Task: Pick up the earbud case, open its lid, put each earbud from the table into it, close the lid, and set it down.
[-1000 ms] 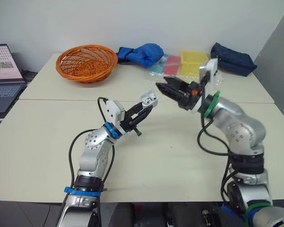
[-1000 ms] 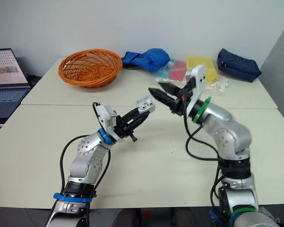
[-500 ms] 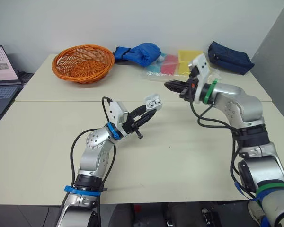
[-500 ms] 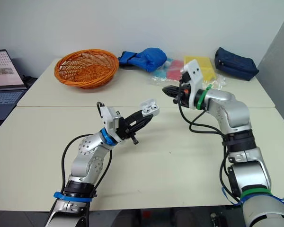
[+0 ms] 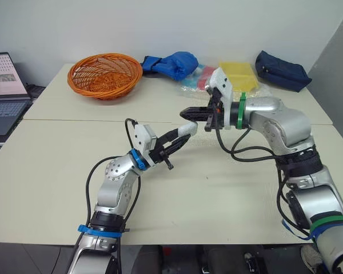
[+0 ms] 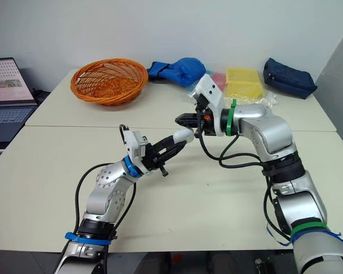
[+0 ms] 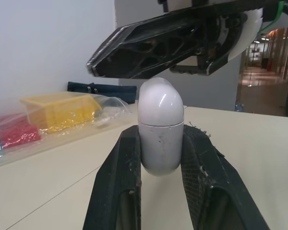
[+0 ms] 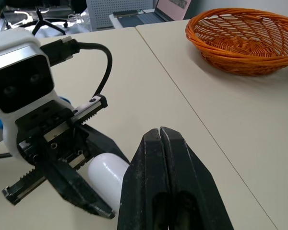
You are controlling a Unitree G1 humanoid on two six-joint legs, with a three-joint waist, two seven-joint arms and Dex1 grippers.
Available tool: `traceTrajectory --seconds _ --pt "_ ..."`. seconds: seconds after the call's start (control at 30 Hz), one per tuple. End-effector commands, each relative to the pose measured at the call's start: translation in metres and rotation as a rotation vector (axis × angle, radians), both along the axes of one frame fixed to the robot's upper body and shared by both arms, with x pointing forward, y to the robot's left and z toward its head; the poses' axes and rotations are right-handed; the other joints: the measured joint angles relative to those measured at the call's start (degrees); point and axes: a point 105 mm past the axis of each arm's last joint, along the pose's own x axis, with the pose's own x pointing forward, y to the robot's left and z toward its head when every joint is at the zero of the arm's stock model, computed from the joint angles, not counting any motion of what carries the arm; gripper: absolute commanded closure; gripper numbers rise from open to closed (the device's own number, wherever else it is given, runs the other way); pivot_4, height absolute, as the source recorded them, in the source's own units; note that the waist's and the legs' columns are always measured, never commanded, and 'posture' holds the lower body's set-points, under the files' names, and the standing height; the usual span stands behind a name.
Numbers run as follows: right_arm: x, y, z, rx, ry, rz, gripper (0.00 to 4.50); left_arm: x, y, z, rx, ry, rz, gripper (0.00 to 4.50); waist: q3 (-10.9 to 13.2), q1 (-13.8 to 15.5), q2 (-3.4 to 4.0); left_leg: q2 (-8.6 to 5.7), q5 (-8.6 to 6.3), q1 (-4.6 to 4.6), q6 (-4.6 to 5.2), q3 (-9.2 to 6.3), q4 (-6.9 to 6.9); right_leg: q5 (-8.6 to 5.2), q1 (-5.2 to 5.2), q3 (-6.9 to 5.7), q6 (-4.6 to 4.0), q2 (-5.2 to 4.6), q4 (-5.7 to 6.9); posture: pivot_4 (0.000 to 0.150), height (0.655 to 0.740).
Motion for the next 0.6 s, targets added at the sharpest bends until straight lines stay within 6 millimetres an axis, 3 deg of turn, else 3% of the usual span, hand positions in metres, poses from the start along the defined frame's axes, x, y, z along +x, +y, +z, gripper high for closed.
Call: traceTrajectory --seconds 0.03,0.23,0.33,0.4,0.5,0.6 --pt "-0.01 -0.004 -0.002 -0.033 -0.027 0.014 4.49 -0.002 0.0 0.018 -0.027 -0.073 0.004 3.75 0.0 0.0 0.0 0.0 0.0 0.0 0.0 -0.01 0.0 0.0 0.0 0.0 0.0 0.0 0.0 0.15 0.74" --pt "-0.015 -0.007 -0.011 -0.006 -0.075 -0.034 4.49 -0.001 -0.002 0.019 -0.028 -0.075 0.0 3.75 0.0 0.0 0.0 0.0 0.0 0.0 0.0 0.0 0.02 0.0 0.0 0.01 0.0 0.01 0.01 0.15 0.74" --pt "-0.019 -0.013 0.016 0.192 -0.074 -0.077 4.49 0.0 0.0 0.019 -0.01 -0.075 -0.007 3.75 0.0 0.0 0.0 0.01 0.0 0.01 0.0 0.0 0.02 0.0 0.0 0.02 0.0 0.02 0.04 0.15 0.74" --pt "-0.022 -0.018 0.021 0.207 -0.111 -0.073 4.49 0.001 0.002 0.019 0.001 -0.068 -0.009 3.75 0.0 0.0 0.0 0.0 0.0 0.0 0.0 -0.01 0.03 0.0 0.0 0.01 0.0 0.02 0.05 0.15 0.74" --pt "-0.031 -0.042 0.019 0.214 -0.146 -0.086 3.94 0.01 0.007 0.016 0.019 0.037 -0.018 3.75 0.0 0.2 -0.01 -0.02 0.0 0.0 0.0 0.0 0.03 0.0 0.02 0.0 0.01 0.01 0.01 0.15 0.74" --pt "-0.039 -0.059 0.002 0.153 -0.207 -0.085 2.9 0.013 0.01 0.005 0.044 0.22 -0.058 3.75 0.0 0.2 -0.01 -0.03 0.0 -0.01 0.0 -0.05 0.02 -0.01 0.06 -0.05 0.02 0.01 -0.09 0.15 0.74"
